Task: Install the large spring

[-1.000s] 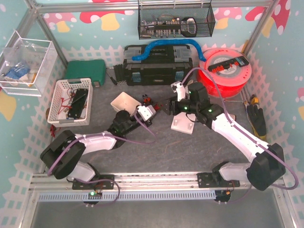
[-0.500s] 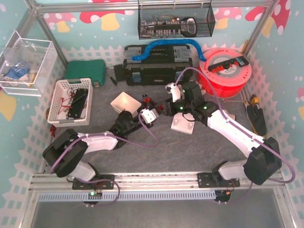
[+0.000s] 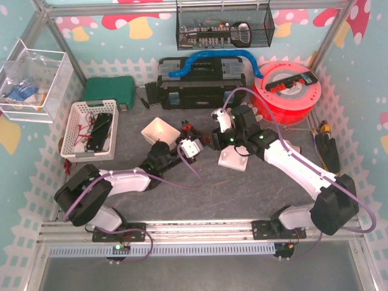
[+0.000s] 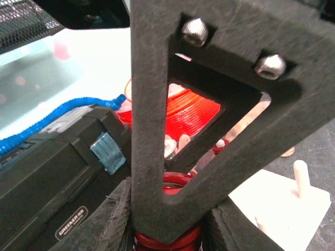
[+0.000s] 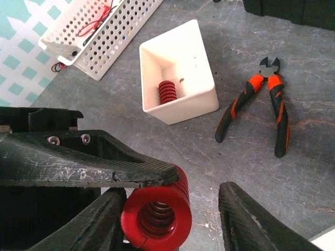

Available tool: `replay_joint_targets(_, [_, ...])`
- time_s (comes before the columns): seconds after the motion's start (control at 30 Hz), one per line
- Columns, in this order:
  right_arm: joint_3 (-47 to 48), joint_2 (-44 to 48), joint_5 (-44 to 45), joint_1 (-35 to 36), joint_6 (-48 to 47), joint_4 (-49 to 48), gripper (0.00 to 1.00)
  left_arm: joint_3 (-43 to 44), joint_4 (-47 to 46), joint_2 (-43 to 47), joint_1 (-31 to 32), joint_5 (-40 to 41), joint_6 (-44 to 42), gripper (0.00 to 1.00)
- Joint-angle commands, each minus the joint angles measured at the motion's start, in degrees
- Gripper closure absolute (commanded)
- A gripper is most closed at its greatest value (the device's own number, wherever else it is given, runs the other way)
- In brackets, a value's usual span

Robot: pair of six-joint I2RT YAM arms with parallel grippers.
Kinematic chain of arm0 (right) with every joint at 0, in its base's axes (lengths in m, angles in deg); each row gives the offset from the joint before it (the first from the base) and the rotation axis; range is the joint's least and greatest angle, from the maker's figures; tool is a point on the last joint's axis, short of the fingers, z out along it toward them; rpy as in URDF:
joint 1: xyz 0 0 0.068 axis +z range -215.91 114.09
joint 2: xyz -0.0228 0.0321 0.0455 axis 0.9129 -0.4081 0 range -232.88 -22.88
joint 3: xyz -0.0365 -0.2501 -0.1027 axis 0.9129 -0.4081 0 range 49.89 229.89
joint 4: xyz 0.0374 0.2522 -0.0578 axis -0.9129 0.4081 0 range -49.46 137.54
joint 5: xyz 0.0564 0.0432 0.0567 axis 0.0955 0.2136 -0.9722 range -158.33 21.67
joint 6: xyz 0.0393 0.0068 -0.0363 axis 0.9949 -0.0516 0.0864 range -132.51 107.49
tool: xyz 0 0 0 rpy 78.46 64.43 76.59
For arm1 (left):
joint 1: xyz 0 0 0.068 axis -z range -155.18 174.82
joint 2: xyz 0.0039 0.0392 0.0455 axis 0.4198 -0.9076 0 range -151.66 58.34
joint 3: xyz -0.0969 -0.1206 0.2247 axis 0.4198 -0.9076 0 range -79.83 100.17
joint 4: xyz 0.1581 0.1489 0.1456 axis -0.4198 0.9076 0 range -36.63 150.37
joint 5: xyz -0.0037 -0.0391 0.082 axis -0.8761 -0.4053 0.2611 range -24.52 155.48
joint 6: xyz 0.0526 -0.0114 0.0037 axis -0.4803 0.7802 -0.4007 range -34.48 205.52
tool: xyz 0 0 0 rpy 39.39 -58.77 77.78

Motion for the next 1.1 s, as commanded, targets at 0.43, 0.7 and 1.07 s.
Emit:
replay_joint_targets(0.43, [1.1,-2.6,-1.3,0.4,-1.6,0.5,1.00,1.0,-5.8,-0.3,1.0,1.6,0.4,0.87])
replay_joint_targets(0.7, [2.1,2.8,18.5,-0.4,-1.2,6.4,1.00,2.8,4.9,4.6,0.3,1.9,19.0,0.01])
replay_joint_targets(1.07, [-0.9,2.6,36.0,0.0,6.6,23.5,1.00,11.1,40.8,9.9,-7.0,15.6,41.5,0.01])
